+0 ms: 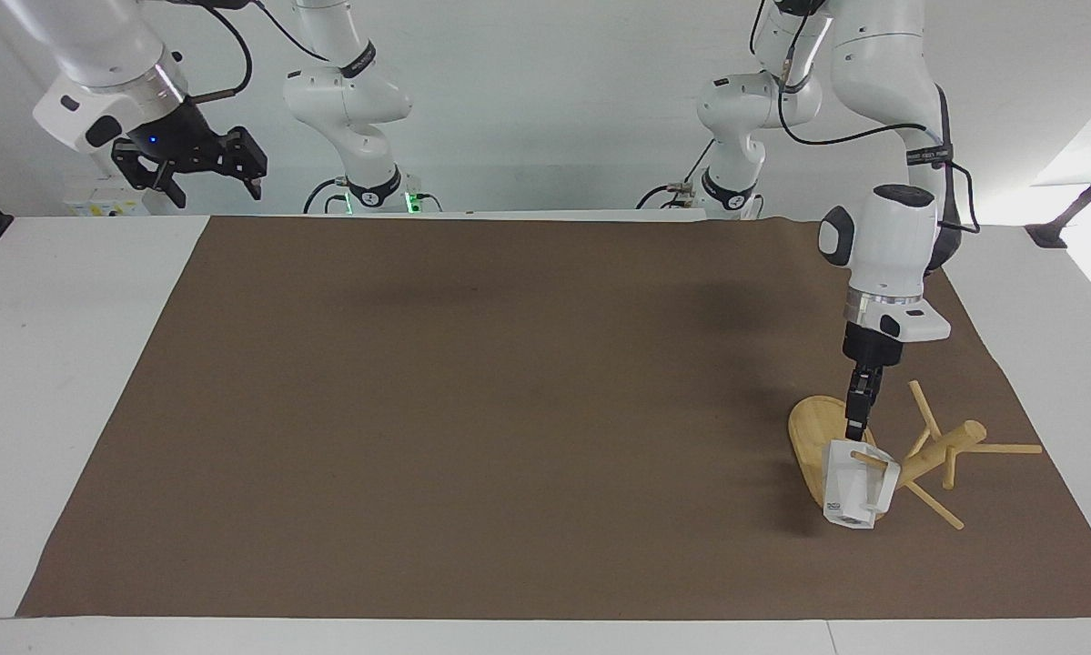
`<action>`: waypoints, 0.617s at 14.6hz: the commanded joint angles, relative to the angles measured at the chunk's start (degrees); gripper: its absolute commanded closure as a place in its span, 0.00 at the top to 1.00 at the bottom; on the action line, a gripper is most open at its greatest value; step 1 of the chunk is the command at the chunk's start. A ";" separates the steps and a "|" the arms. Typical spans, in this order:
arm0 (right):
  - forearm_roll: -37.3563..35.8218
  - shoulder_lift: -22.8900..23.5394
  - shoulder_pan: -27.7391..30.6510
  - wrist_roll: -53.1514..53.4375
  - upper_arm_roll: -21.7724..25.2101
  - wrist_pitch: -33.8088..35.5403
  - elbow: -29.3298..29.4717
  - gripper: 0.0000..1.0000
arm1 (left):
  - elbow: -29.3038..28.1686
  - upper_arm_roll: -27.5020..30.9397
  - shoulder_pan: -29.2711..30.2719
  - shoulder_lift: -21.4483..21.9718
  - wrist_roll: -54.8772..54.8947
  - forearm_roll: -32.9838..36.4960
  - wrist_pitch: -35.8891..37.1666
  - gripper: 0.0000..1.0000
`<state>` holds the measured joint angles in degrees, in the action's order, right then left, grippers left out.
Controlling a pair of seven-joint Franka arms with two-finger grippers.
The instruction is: Hang cup on rack
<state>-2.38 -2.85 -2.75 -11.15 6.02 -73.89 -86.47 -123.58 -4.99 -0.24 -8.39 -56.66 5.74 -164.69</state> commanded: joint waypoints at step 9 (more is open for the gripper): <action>-0.61 0.65 -0.59 1.57 0.40 -0.81 -1.07 1.00 | 26.95 -0.02 0.86 4.35 20.85 0.50 55.65 1.00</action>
<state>-2.38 -1.70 -2.97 -10.63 6.04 -74.11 -86.93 -102.02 -4.84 0.14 -3.51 -41.13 5.74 -117.36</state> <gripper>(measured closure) 0.000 0.000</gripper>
